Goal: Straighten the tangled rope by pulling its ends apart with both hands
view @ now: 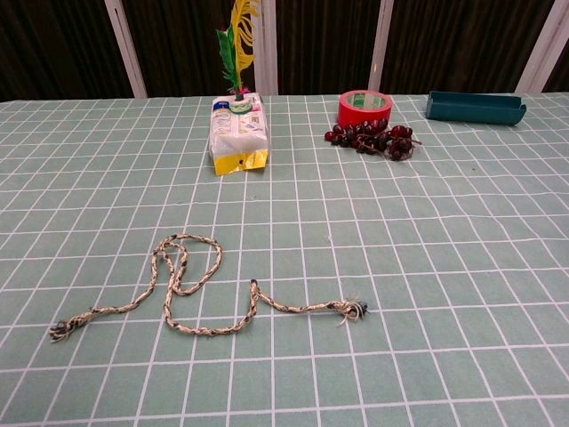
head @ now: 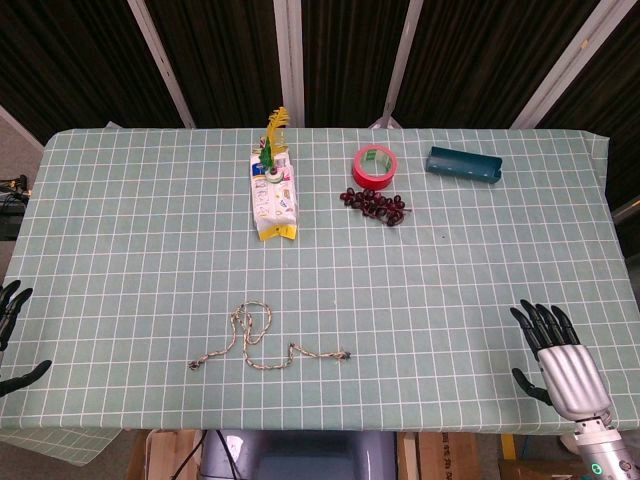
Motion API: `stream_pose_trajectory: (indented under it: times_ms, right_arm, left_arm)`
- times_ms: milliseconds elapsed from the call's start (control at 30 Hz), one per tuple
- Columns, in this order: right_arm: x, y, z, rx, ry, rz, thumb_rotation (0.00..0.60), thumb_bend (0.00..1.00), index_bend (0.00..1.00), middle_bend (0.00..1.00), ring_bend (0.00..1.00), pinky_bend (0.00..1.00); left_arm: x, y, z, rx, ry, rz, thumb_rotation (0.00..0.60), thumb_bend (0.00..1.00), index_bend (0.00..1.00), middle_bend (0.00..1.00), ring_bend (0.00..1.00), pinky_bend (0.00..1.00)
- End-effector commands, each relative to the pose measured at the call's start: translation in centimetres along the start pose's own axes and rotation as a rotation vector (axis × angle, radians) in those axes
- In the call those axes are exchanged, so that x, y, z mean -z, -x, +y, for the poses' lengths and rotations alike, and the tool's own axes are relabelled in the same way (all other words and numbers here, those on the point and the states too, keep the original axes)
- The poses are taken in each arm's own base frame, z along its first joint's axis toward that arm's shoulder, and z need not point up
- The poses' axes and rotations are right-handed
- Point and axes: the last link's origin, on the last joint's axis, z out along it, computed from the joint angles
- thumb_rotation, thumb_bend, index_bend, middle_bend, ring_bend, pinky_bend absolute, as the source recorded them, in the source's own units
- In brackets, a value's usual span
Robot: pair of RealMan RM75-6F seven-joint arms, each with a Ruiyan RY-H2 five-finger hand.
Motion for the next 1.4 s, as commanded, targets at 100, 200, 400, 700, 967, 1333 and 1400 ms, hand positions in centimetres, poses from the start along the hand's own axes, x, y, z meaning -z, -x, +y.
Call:
stream_pose_trajectory:
  times_ms: [100,200,400,700,967,1333,1400]
  right_arm:
    - [0.0,0.0,0.0,-0.001,-0.002,0.002,0.6,0.32,0.0,0.0,0.0,0.0]
    - [0.1,0.0,-0.2,-0.002,-0.007,-0.002,0.6,0.31,0.0,0.0,0.0,0.0]
    - [-0.2,-0.2,-1.0,-0.022,-0.038,0.028,0.6,0.32,0.0,0.0,0.0,0.0]
    - [-2.8,-1.1,0.1,-0.01,0.058,0.152,0.6,0.31,0.0,0.0,0.0,0.0]
    - [-3.8,-1.4,-3.2,-0.218,-0.085,0.079,0.6,0.31,0.0,0.0,0.0,0.0]
    - [-8.7,0.5,-11.1,-0.308,-0.416,-0.153,0.6,0.31,0.15,0.0,0.0,0.0]
    - [-9.0,1.0,-12.0,-0.298,-0.437,-0.168,0.6,0.31,0.2,0.0,0.0,0.0]
  left_arm:
    - [0.0,0.0,0.0,-0.003,0.001,-0.001,0.6,0.0,0.02,0.0,0.0,0.0]
    - [0.0,0.0,0.0,0.0,0.001,0.002,0.6,0.0,0.02,0.0,0.0,0.0]
    - [0.1,-0.1,0.0,0.005,0.003,0.009,0.6,0.0,0.02,0.0,0.0,0.0]
    - [0.1,-0.1,0.1,-0.002,0.007,0.011,0.6,0.0,0.02,0.0,0.0,0.0]
    - [0.1,0.0,0.3,-0.007,0.011,0.01,0.6,0.0,0.02,0.0,0.0,0.0]
    - [0.0,0.0,0.3,-0.004,0.008,0.017,0.6,0.0,0.02,0.0,0.0,0.0]
    - [0.0,0.0,0.3,-0.011,0.013,0.019,0.6,0.0,0.02,0.0,0.0,0.0]
